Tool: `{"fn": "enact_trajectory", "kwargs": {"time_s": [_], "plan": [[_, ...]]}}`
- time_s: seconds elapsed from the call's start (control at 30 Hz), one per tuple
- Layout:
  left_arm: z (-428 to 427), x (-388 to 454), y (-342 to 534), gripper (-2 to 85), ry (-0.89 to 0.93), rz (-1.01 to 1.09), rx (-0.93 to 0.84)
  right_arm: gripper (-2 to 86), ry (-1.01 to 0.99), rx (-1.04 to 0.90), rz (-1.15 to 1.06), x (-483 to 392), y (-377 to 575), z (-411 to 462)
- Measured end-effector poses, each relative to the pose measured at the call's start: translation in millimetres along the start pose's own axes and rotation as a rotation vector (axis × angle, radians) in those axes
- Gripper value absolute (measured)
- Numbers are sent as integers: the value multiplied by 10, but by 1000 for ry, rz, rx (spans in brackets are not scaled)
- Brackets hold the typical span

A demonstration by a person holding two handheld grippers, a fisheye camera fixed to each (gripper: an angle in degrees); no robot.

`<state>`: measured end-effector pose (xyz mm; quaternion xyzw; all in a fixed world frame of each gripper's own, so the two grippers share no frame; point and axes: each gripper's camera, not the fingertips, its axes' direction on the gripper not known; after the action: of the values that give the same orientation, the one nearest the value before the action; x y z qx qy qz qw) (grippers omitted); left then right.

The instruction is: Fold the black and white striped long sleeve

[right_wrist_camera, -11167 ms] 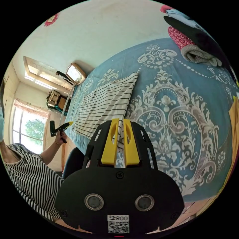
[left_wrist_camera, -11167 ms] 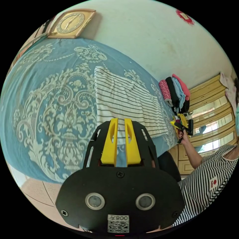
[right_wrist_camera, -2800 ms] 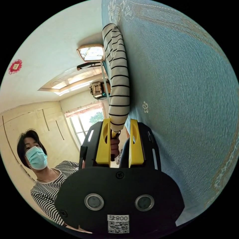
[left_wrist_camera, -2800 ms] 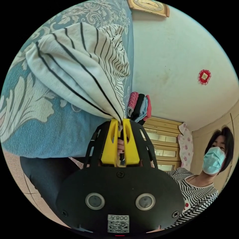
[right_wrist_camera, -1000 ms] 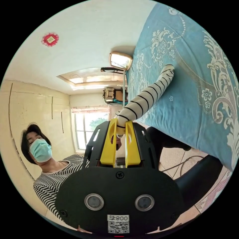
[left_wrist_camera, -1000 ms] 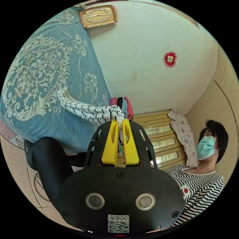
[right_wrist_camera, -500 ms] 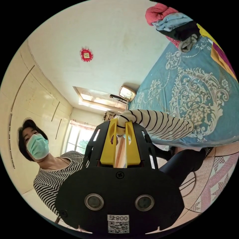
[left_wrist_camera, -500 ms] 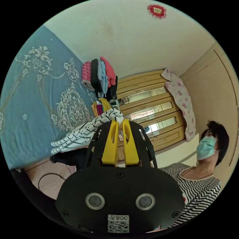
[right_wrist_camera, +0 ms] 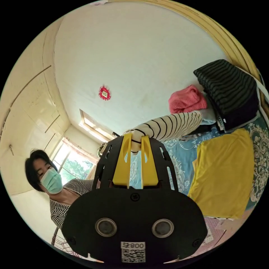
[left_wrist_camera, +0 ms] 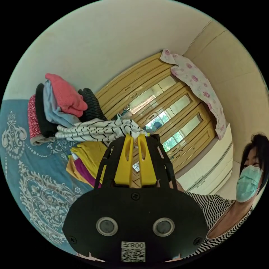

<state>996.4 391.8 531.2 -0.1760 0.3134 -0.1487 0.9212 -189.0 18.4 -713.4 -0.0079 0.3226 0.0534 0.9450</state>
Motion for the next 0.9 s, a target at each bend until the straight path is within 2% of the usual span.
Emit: {"fn": "enact_trajectory", "kwargs": {"time_s": [0.13, 0.2, 0.3, 0.37, 0.57, 0.77, 0.9], "plan": [[1262, -503, 234, 34, -31, -78, -157, 61, 151, 9, 122, 490, 12, -642], [2091, -933, 566, 36, -69, -175, -311, 62, 273, -2, 279, 1005, 203, -965], [2755, -1391, 969, 37, -58, -320, -442, 64, 342, -25, 518, 1690, 563, -1187], [2896, -1536, 1055, 39, -52, -352, -440, 65, 330, -19, 589, 1930, 729, -1237], [2967, -1693, 927, 62, -46, -278, -464, 70, 242, 145, 599, 2004, 889, -1446], [2657, -1609, 693, 39, -67, -177, -377, 51, 304, 285, 485, 1503, 849, -1484], [2951, -1469, 350, 12, -132, -55, -394, 24, 445, 164, 309, 982, 514, -749]]}}
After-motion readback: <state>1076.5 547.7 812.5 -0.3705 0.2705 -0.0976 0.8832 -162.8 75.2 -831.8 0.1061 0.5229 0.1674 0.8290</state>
